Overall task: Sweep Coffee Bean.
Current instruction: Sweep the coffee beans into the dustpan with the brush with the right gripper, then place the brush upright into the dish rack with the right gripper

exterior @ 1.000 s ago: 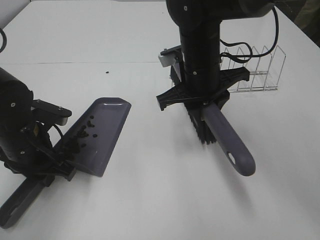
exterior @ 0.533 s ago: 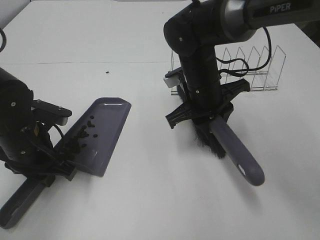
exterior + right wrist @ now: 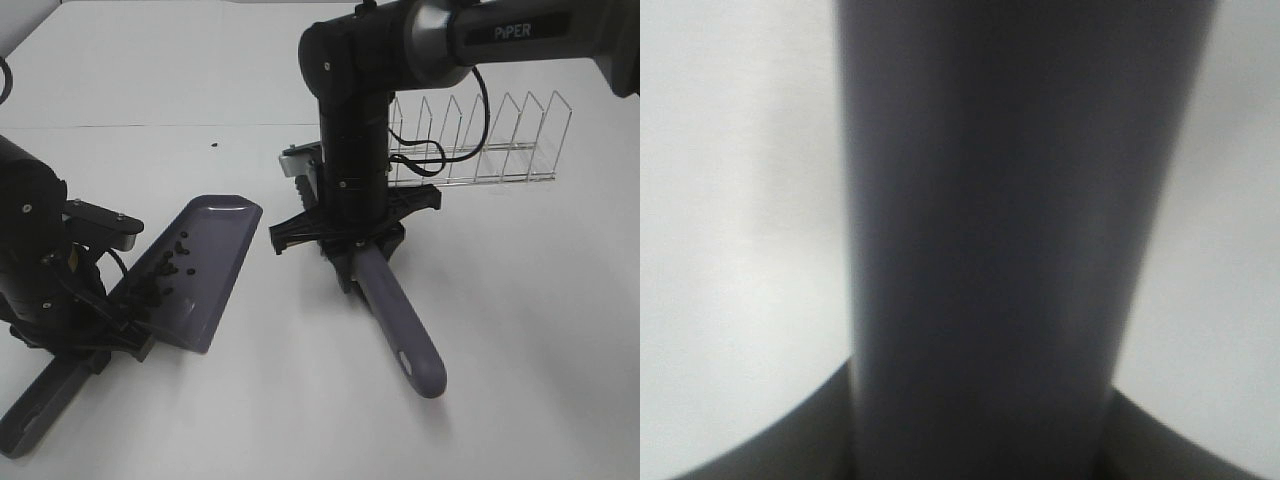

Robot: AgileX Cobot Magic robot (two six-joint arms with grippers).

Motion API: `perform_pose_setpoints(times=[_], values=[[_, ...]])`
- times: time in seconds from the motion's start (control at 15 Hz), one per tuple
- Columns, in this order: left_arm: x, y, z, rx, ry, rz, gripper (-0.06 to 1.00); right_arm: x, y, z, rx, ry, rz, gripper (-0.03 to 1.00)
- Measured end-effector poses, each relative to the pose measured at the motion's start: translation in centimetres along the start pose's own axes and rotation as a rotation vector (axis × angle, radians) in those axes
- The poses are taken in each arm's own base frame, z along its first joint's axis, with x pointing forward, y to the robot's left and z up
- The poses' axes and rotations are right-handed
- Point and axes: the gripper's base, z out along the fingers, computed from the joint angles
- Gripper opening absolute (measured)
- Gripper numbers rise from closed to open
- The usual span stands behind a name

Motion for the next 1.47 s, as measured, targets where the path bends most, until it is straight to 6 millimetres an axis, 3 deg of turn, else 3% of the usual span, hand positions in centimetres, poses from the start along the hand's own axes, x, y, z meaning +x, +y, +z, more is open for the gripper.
perform_pose_setpoints(times=[0.33,0.47,0.6,0.8,1.0,1.13,1.33,1.47], values=[[0.0,0.0,0.0,0.001,-0.001,-0.001,0.31,-1.0,4.7,0.0,-0.117,-0.022,-0.049,0.29],[0.0,0.0,0.0,0.001,0.000,-0.001,0.31,-1.4,6.9,-1.3,-0.172,-0.072,-0.088,0.29],[0.0,0.0,0.0,0.001,0.000,-0.001,0.31,-1.9,7.9,-3.1,-0.244,-0.119,-0.095,0.29],[0.0,0.0,0.0,0.001,0.000,0.000,0.31,-2.7,7.8,-5.7,-0.235,-0.223,-0.113,0.29],[0.0,0.0,0.0,0.001,0.000,0.000,0.31,-1.8,7.0,-8.9,-0.219,-0.294,-0.126,0.29],[0.0,0.0,0.0,0.001,0.000,0.000,0.31,-0.9,6.2,-9.9,-0.187,-0.306,-0.131,0.29],[0.0,0.0,0.0,0.001,-0.001,0.000,0.31,1.7,3.8,-9.5,-0.128,-0.238,-0.115,0.29],[0.0,0.0,0.0,0.001,-0.001,0.001,0.31,3.2,0.4,-8.7,-0.123,-0.166,-0.042,0.29]])
